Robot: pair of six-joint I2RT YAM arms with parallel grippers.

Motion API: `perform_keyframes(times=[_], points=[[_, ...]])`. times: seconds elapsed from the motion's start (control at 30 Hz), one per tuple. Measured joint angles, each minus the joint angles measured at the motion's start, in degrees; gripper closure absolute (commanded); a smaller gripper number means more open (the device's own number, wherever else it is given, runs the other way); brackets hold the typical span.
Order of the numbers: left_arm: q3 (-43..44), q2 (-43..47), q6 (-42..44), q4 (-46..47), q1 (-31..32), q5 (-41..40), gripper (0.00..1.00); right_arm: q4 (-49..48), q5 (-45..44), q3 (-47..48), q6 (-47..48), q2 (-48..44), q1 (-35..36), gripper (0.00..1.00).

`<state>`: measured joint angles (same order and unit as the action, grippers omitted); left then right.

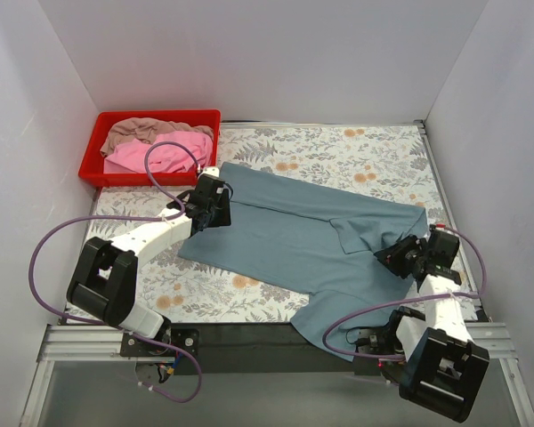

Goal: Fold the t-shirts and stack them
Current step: Fold the tshirt

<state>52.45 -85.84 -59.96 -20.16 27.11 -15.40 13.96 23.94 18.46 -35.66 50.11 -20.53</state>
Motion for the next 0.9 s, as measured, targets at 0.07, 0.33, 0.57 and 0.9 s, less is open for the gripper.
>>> perform_keyframes(times=[0.07,0.33,0.57,0.9], points=[[0.07,-0.02,0.0,0.0,0.02,0.07,0.47,1.92,-0.13,-0.59,0.24,-0.31,0.42,0.63],[0.17,-0.35,0.0,-0.02,0.02,0.63,0.47,9.9,-8.55,6.1,6.91,-2.29,7.32,0.54],[0.28,-1.09,0.0,-0.44,0.02,0.87,0.47,8.79,-19.61,15.37,14.12,1.27,28.65,0.55],[0.48,-1.09,0.0,-0.76,0.0,0.83,0.47,8.55,-30.16,18.47,17.97,19.93,43.17,0.55]])
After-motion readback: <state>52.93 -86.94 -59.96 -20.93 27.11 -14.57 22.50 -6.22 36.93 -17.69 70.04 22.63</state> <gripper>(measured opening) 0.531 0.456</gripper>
